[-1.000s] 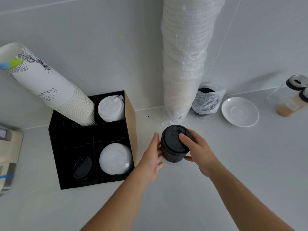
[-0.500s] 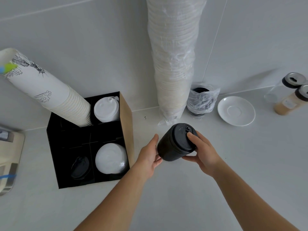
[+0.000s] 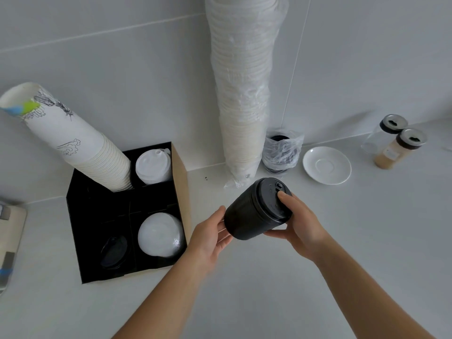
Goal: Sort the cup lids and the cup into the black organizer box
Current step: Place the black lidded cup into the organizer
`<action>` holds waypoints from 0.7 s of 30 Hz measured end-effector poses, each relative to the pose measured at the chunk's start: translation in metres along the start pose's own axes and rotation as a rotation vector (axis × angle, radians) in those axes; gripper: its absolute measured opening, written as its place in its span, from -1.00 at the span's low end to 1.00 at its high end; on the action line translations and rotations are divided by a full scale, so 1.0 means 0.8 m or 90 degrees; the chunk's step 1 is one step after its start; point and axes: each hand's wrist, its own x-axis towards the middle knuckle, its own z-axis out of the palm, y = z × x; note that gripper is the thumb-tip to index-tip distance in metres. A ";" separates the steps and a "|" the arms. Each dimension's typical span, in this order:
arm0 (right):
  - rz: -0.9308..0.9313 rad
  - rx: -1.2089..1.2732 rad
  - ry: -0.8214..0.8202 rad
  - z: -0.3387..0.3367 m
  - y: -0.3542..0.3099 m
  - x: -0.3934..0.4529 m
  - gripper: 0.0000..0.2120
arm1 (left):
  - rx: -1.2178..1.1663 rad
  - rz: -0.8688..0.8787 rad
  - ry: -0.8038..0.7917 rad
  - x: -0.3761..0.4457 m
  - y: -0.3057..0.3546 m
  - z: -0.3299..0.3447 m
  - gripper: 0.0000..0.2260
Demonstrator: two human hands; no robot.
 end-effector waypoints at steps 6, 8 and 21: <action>-0.032 -0.021 -0.005 0.035 -0.007 -0.037 -0.55 | -0.068 0.036 -0.018 -0.039 -0.002 -0.036 -0.81; -0.043 -0.036 -0.011 0.050 -0.010 -0.048 -0.56 | -0.088 0.045 -0.027 -0.050 -0.002 -0.050 -0.81; -0.064 -0.145 -0.080 0.186 -0.003 -0.082 -0.54 | -0.215 0.087 -0.028 -0.108 0.003 -0.182 -0.75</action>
